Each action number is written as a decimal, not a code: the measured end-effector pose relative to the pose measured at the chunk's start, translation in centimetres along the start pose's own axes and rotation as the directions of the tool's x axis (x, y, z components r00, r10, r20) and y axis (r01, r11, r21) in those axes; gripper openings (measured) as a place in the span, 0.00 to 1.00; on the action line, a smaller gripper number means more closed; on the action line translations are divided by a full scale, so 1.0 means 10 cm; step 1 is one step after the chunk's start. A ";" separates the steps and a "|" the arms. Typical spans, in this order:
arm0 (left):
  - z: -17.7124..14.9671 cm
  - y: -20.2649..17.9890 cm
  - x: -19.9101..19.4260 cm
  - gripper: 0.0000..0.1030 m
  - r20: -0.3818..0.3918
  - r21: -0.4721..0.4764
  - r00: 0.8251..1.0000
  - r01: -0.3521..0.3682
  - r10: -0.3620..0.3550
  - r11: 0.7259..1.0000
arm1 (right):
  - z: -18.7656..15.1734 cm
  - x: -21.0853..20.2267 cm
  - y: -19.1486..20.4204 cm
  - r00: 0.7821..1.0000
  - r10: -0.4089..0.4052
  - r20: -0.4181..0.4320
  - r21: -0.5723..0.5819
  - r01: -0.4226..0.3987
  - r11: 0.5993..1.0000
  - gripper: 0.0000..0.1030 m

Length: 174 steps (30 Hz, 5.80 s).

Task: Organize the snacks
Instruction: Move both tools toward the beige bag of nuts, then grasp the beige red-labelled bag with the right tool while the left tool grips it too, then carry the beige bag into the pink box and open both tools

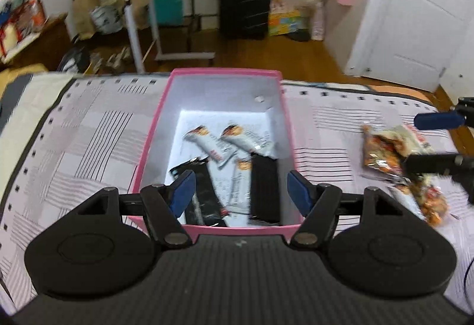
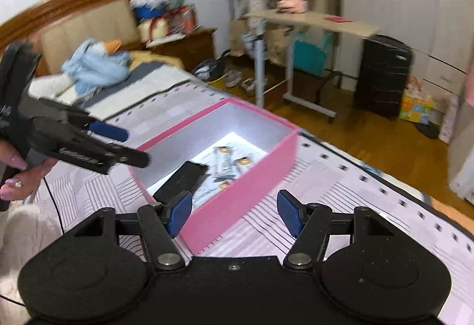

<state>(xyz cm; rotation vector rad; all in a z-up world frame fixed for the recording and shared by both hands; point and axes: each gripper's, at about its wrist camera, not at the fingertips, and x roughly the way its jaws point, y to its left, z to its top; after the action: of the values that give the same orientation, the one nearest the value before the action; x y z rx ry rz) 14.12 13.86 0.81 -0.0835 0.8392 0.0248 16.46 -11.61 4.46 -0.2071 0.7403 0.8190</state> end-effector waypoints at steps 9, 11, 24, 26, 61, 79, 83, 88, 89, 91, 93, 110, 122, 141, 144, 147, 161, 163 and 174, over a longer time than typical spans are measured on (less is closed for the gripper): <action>-0.02 -0.67 -0.09 0.65 -0.001 0.070 0.991 0.134 -0.134 0.989 | -0.61 -0.47 -0.48 0.987 -0.153 0.046 0.093 0.148 0.985 0.67; -0.05 -0.84 0.02 0.65 -0.023 0.079 0.986 0.166 -0.165 0.983 | -0.73 -0.55 -0.56 0.983 -0.178 0.043 0.100 0.173 0.980 0.67; -0.22 -1.83 0.81 0.63 -0.091 0.080 0.950 0.307 -0.300 0.948 | -1.33 -0.36 -1.34 0.985 -0.167 -0.033 0.157 0.170 0.973 0.88; -0.19 -1.96 0.94 0.63 -0.083 0.057 0.942 0.330 -0.325 0.942 | -1.40 -0.27 -1.47 0.981 -0.192 -0.031 0.134 0.194 0.972 0.90; -0.12 -2.61 2.43 0.28 -0.201 -0.273 0.816 0.485 -0.542 0.831 | -1.95 0.54 -2.75 0.995 0.092 -0.024 0.506 -0.067 0.860 0.87; -0.20 -2.39 1.52 0.29 -0.227 -0.181 0.804 0.519 -0.549 0.835 | -1.77 -0.10 -2.08 0.996 0.068 -0.050 0.406 -0.042 0.913 0.79; -0.27 -2.22 1.29 0.29 -0.243 -0.196 0.791 0.526 -0.561 0.828 | -1.66 -0.20 -1.81 0.994 0.082 -0.074 0.376 -0.048 0.925 0.79; -0.45 -1.98 1.00 0.29 -0.251 -0.223 0.784 0.524 -0.568 0.822 | -1.55 -0.27 -1.49 0.988 0.112 -0.103 0.344 -0.070 0.936 0.79; -0.49 -1.93 0.93 0.29 -0.253 -0.226 0.785 0.520 -0.566 0.823 | -1.53 -0.28 -1.42 0.987 0.121 -0.110 0.340 -0.077 0.937 0.79; -0.58 -1.81 0.80 0.29 -0.253 -0.231 0.790 0.511 -0.559 0.828 | -1.49 -0.28 -1.28 0.983 0.138 -0.123 0.333 -0.090 0.939 0.79; -0.66 -1.69 0.66 0.29 -0.258 -0.230 0.795 0.501 -0.549 0.834 | -1.44 -0.27 -1.12 0.977 0.158 -0.143 0.321 -0.105 0.941 0.79; -1.00 -0.70 -0.21 0.30 -0.234 -0.292 0.843 0.414 -0.484 0.862 | -1.00 -0.16 0.03 0.943 0.255 -0.215 0.221 -0.207 0.953 0.79; -0.54 0.01 -0.20 0.31 -0.050 -0.280 0.931 0.335 -0.362 0.900 | -0.20 0.43 0.27 0.971 0.208 -0.117 0.112 -0.195 0.974 0.77; 0.11 0.98 1.36 0.30 -0.064 -0.367 0.967 0.208 -0.248 0.906 | 0.43 2.10 0.13 0.983 0.148 -0.110 -0.022 -0.151 0.988 0.75; 0.04 1.02 1.47 0.30 -0.073 -0.391 0.968 0.195 -0.242 0.900 | 0.43 2.23 0.11 0.976 0.170 -0.134 -0.048 -0.178 0.983 0.75; -0.06 1.09 1.56 0.30 -0.068 -0.431 0.960 0.218 -0.273 0.876 | 0.42 2.27 0.15 0.979 0.150 -0.141 -0.093 -0.164 0.982 0.75; -0.05 0.92 1.43 0.40 -0.026 -0.348 0.993 0.098 -0.114 0.932 | 0.37 2.18 0.56 0.992 -0.126 -0.023 -0.364 0.109 0.925 0.82; -0.06 0.90 1.33 0.40 -0.016 -0.340 0.996 0.079 -0.090 0.937 | 0.32 2.04 0.57 0.993 -0.120 0.002 -0.385 0.112 0.916 0.71; -0.03 0.47 0.57 0.40 -0.024 -0.172 0.999 0.022 -0.027 0.985 | 0.30 0.91 0.44 1.000 -0.014 0.021 -0.172 0.017 0.985 0.68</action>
<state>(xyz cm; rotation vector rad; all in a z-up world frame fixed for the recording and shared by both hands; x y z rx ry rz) 17.47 18.46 -3.95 -0.2565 0.8614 0.0730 18.91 -1.94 1.07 -0.3590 0.6488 0.8694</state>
